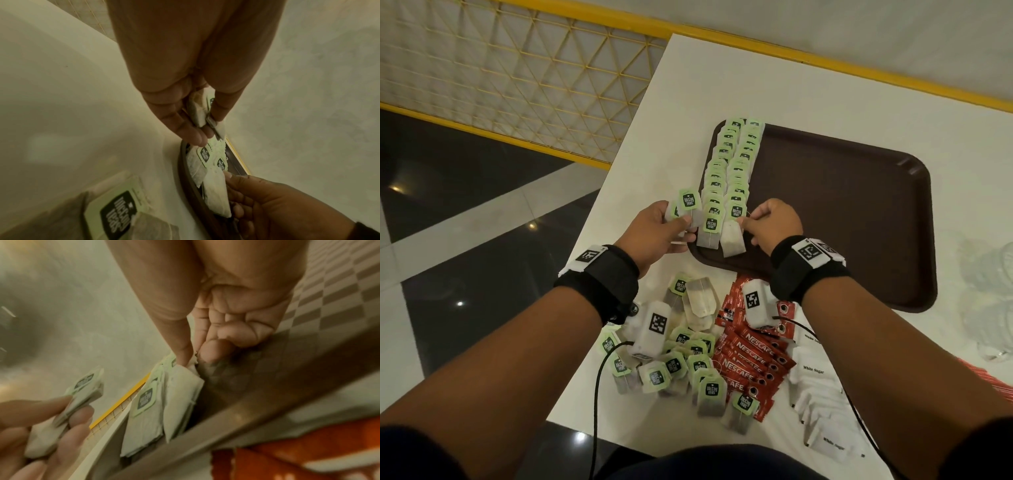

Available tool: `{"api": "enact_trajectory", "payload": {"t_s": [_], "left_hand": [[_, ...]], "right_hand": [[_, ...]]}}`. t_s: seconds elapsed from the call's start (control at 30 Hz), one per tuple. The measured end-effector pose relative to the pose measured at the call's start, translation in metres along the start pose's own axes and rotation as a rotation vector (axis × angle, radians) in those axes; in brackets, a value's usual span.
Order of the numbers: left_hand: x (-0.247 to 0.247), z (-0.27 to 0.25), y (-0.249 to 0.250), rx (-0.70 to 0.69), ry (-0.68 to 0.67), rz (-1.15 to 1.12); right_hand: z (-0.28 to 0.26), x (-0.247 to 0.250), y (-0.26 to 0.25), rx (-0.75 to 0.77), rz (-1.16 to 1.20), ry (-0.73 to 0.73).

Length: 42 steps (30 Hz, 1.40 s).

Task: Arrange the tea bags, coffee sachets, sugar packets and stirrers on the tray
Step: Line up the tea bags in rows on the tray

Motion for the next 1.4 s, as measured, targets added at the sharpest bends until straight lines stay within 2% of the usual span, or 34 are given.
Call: {"api": "enact_trajectory", "payload": {"t_s": [0.1, 0.27, 0.37, 0.5, 0.67, 0.8, 0.9, 1.0, 1.1, 1.2, 1.4], "left_hand": [[0.001, -0.001, -0.001, 0.004, 0.004, 0.006], [0.0, -0.003, -0.003, 0.012, 0.003, 0.013], [-0.002, -0.005, -0.003, 0.015, -0.005, 0.022], [0.0, -0.007, -0.003, 0.019, -0.006, 0.028], [0.002, -0.009, -0.002, 0.022, -0.007, 0.021], [0.001, -0.009, -0.001, 0.02, -0.007, 0.01], [0.0, -0.009, 0.0, 0.014, -0.005, -0.001], [0.002, -0.01, 0.0, 0.011, -0.003, 0.004], [0.007, -0.011, -0.003, 0.016, 0.0, 0.011], [0.011, -0.011, -0.006, 0.022, 0.004, 0.009], [0.009, -0.011, -0.006, 0.021, -0.005, 0.005]], "right_hand": [[-0.01, 0.001, 0.002, 0.011, -0.03, 0.008], [-0.026, -0.011, 0.002, 0.027, -0.318, -0.08], [-0.029, -0.014, 0.001, 0.032, -0.392, -0.094], [-0.033, -0.016, 0.001, 0.041, -0.303, -0.118], [-0.043, -0.006, -0.007, 0.121, -0.179, -0.047], [-0.041, -0.004, -0.02, 0.143, -0.195, 0.013], [-0.037, -0.015, -0.027, 0.152, -0.237, -0.026], [-0.037, -0.03, -0.023, 0.143, -0.206, -0.086], [-0.035, -0.028, -0.014, 0.124, -0.176, -0.019], [-0.028, -0.019, 0.001, 0.028, -0.186, 0.038], [-0.02, -0.031, 0.003, -0.009, -0.278, -0.069]]}}
Point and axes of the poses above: each hand's wrist, its own z-axis towards the middle knuckle, its own x-axis out of the back of the hand, y = z × x, the point moved 8 cm from there along z, towards the middle knuckle, and after that the axes turned 6 degrees about -x, right-handed, at the moved point
